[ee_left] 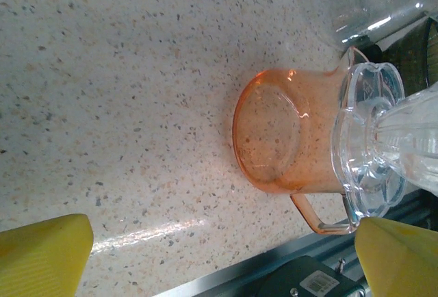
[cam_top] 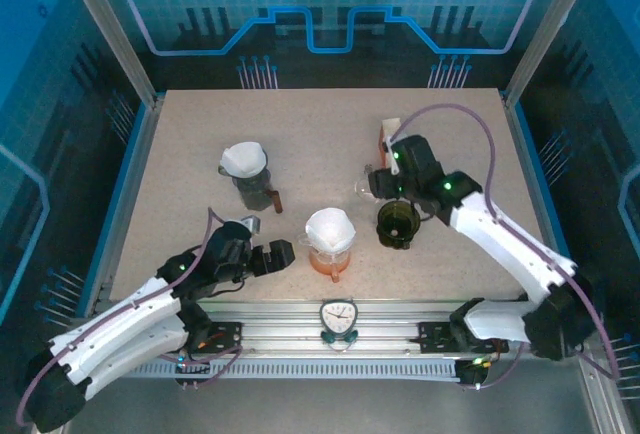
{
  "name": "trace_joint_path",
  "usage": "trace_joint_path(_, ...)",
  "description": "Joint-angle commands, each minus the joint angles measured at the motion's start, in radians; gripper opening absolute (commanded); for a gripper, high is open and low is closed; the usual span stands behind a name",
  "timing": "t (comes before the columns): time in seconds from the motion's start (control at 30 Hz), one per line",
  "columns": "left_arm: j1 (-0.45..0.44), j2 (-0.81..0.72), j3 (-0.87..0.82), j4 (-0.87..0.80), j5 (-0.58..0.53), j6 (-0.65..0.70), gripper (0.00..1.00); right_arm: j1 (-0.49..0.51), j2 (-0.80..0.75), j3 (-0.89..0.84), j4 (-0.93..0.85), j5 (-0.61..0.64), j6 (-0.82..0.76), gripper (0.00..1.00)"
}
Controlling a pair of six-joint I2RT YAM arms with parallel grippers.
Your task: Place the coffee filter in the dripper
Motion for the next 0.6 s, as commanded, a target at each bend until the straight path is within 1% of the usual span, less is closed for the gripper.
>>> trace_joint_path(0.0,0.008,0.008,-0.029,0.034,0.058,-0.014,0.99,0.120,-0.114,-0.093,-0.049,0.063,0.077,0.63)
trace_joint_path(0.07,0.009,0.015,-0.039,0.047,0.074,-0.016,0.99,0.211,-0.178,-0.147,-0.082,0.101,0.122,0.62)
trace_joint_path(0.13,0.007,0.029,-0.052,0.070,0.089,-0.018,0.96,0.285,-0.231,-0.213,-0.105,0.120,0.179,0.61)
trace_joint_path(0.2,0.006,0.053,-0.073,0.112,0.107,-0.026,0.89,0.351,-0.275,-0.282,-0.100,0.118,0.231,0.58)
trace_joint_path(0.27,0.007,0.083,-0.093,0.162,0.129,-0.035,0.82,0.396,-0.301,-0.338,-0.067,0.100,0.254,0.56)
trace_joint_path(0.33,0.007,0.116,-0.105,0.205,0.149,-0.040,0.78,0.432,-0.310,-0.382,-0.029,0.083,0.255,0.53)
trace_joint_path(0.47,0.007,0.173,-0.105,0.257,0.178,-0.034,0.78,0.482,-0.316,-0.451,0.045,0.044,0.263,0.48)
trace_joint_path(0.57,0.005,0.208,-0.108,0.285,0.193,-0.035,0.76,0.492,-0.311,-0.518,0.134,0.005,0.272,0.45)
